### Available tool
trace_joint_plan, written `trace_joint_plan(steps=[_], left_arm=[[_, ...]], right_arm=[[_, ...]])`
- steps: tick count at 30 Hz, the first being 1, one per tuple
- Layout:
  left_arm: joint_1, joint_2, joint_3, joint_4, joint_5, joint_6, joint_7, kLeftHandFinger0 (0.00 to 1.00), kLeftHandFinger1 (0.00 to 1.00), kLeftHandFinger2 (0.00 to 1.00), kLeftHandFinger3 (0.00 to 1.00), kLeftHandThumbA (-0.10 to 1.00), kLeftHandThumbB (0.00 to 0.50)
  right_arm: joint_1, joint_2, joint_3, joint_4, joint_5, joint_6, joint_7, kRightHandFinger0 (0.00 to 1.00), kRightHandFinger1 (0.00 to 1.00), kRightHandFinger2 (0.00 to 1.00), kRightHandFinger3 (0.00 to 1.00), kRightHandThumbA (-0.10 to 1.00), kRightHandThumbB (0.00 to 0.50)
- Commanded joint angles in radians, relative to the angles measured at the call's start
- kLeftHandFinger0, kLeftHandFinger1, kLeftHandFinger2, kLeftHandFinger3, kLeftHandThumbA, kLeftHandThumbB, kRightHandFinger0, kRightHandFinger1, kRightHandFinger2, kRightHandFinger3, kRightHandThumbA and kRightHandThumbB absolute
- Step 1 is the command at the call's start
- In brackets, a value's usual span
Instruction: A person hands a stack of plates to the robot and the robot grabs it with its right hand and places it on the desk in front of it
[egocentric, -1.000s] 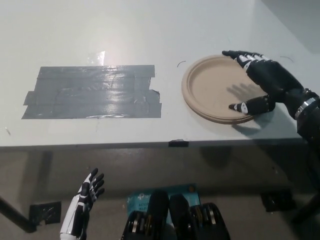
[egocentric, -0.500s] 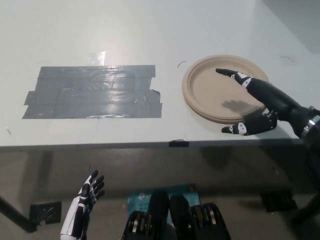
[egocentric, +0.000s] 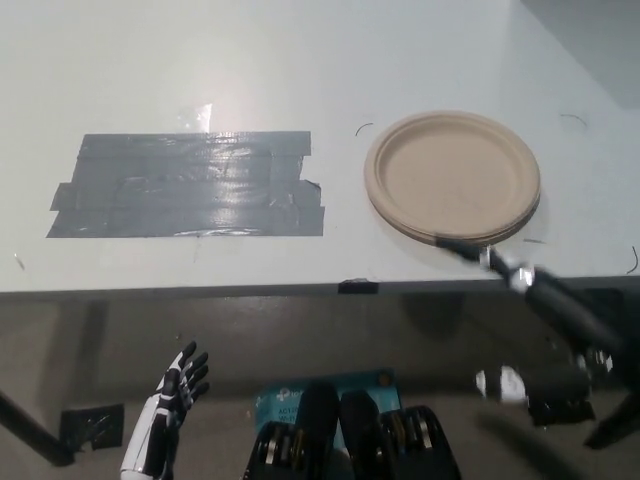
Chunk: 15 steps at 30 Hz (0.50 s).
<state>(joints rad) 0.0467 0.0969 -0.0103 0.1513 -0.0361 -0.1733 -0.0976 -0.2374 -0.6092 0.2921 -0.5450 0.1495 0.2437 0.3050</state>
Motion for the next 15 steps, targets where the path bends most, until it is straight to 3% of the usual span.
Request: trace_joint_plan(steps=[1,4,6,7,11,15], left_arm=[[0.017,0.005,0.003,-0.055,-0.031,-0.045,-0.022,1.0,1.0,1.0,1.0,1.0,0.238],[0.003,0.0,0.001,-0.046,-0.031,-0.047,-0.022,1.0,1.0,1.0,1.0,1.0,0.241],[0.002,-0.001,0.001,-0.045,-0.034,-0.044,-0.023,1.0,1.0,1.0,1.0,1.0,0.246],[0.01,-0.003,0.0,-0.047,-0.031,-0.044,-0.021,1.0,1.0,1.0,1.0,1.0,0.248],[0.038,-0.006,-0.006,-0.049,-0.031,-0.055,-0.024,1.0,1.0,1.0,1.0,1.0,0.241],[0.048,-0.003,-0.007,-0.052,-0.023,-0.055,-0.02,1.0,1.0,1.0,1.0,1.0,0.241]], right_arm=[[0.264,0.069,-0.156,-0.303,0.458,-0.114,-0.114,1.0,1.0,1.0,1.0,0.98,0.441],[0.282,0.157,-0.175,-0.201,0.414,-0.082,-0.114,1.0,1.0,1.0,1.0,1.0,0.398],[0.285,0.221,-0.177,-0.097,0.373,-0.102,-0.095,1.0,1.0,1.0,1.0,1.0,0.298],[0.29,0.264,-0.179,-0.023,0.362,-0.1,-0.088,1.0,1.0,1.0,1.0,0.99,0.276],[0.304,0.346,-0.178,0.145,0.261,-0.109,-0.071,1.0,1.0,1.0,1.0,0.96,0.279],[0.296,0.39,-0.178,0.3,0.168,-0.153,-0.046,1.0,1.0,1.0,1.0,0.97,0.194]])
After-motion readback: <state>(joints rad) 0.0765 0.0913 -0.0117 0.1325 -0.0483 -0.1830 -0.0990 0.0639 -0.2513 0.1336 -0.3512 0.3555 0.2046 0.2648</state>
